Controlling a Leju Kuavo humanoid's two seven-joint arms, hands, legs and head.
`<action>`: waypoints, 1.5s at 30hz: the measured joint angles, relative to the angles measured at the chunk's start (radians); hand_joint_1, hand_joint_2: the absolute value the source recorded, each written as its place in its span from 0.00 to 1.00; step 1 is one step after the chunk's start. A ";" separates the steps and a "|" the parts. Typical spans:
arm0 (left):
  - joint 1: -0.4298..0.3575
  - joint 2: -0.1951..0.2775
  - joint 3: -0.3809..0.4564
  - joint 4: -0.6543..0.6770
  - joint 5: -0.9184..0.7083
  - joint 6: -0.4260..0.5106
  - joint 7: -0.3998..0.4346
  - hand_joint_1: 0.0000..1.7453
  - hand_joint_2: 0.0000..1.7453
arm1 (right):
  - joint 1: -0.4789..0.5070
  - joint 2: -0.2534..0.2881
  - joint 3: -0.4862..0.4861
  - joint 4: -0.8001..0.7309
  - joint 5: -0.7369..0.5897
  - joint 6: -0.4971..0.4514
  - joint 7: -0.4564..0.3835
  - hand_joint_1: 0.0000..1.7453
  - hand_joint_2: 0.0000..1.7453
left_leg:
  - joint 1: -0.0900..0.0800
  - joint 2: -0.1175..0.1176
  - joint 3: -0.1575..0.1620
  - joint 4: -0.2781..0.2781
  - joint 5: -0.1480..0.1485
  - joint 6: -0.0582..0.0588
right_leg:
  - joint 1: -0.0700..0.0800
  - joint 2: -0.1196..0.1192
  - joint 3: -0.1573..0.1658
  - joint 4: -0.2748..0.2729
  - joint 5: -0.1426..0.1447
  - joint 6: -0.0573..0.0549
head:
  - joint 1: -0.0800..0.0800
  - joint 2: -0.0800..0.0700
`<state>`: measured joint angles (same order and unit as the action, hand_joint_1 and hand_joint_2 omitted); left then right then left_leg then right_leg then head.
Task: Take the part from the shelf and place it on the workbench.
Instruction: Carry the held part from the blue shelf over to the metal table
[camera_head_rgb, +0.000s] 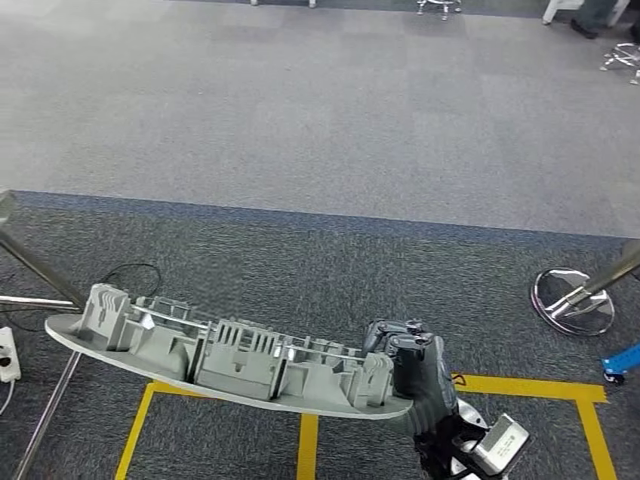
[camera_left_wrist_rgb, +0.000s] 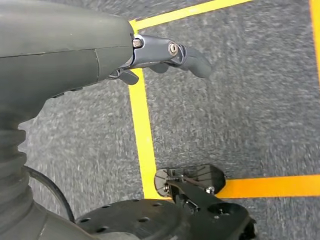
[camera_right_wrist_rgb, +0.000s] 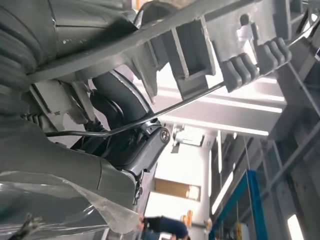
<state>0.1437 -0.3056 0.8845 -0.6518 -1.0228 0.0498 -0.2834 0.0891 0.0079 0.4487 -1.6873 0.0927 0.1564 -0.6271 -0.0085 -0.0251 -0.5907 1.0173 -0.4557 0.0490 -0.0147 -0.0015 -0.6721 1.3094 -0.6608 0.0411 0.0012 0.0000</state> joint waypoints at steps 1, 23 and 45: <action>0.004 0.000 0.000 -0.006 0.002 -0.005 0.005 0.00 1.00 | 0.001 0.000 0.001 0.004 -0.002 0.000 -0.005 1.00 1.00 | -0.002 -0.015 0.002 0.000 0.000 0.001 | 0.002 0.002 -0.007 -0.008 0.023 -0.004 | 0.000 0.000; 0.033 0.002 -0.177 -0.039 0.074 0.112 0.005 0.00 1.00 | 0.111 -0.009 -0.072 -0.078 -0.037 -0.002 -0.048 1.00 1.00 | 0.012 0.097 -0.007 0.021 -0.019 -0.043 | 0.004 -0.104 0.151 -0.304 0.134 -0.001 | -0.014 0.000; 0.082 0.003 -0.249 -0.110 0.142 -0.016 0.098 0.00 1.00 | 0.093 -0.008 -0.102 -0.124 0.008 0.012 -0.009 1.00 1.00 | 0.015 0.012 -0.106 0.259 -0.148 -0.053 | 0.002 -0.012 0.133 -0.321 0.165 -0.039 | 0.002 0.000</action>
<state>0.2254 -0.3024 0.6350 -0.7623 -0.8807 0.0338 -0.1853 0.1819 0.0000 0.3470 -1.8113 0.1004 0.1682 -0.6363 0.0062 -0.0135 -0.6971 1.2759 -0.6035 -0.0040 -0.0124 -0.0131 -0.5388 0.9880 -0.4959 0.0020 0.0033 0.0000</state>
